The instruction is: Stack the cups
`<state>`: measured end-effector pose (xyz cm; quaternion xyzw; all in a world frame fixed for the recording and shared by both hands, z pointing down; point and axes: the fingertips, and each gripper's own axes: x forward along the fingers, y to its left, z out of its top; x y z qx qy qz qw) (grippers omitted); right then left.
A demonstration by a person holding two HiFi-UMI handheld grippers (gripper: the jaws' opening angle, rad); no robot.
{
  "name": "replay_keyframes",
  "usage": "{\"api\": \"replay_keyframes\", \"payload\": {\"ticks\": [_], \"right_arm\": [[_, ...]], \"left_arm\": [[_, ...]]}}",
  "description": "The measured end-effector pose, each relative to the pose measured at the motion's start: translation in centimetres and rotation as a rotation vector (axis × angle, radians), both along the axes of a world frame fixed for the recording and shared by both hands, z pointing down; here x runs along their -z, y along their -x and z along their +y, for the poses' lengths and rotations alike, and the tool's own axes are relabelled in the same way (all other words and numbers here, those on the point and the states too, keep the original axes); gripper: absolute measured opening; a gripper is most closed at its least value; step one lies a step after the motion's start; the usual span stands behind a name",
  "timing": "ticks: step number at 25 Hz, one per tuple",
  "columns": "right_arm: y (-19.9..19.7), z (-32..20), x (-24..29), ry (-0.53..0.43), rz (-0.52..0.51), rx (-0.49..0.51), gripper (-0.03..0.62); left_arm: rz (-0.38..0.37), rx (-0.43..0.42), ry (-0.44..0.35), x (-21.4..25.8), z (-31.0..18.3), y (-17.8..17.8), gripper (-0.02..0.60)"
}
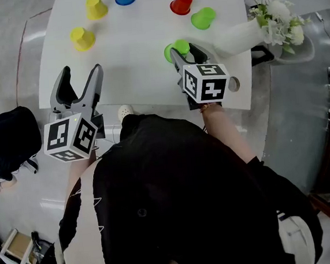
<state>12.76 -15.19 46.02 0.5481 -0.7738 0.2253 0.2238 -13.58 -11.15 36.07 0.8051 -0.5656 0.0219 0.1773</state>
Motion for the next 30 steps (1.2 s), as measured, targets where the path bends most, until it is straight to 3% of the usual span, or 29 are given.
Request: {"api": "replay_keyframes", "payload": {"ticks": [17, 23, 30], "right_arm": [[0.2, -0.1, 0.0, 0.017, -0.019, 0.002, 0.232], [0.0, -0.3, 0.5, 0.007, -0.024, -0.016, 0.266], [-0.3, -1.5, 4.8, -0.093, -0.06, -0.06, 0.275]], "left_arm": [[0.012, 0.0, -0.029, 0.7, -0.4, 0.0, 0.359], [0.006, -0.001, -0.033, 0.9, -0.8, 0.3, 0.359], [-0.029, 0.004, -0.034, -0.1, -3.0, 2.2, 0.357]]}}
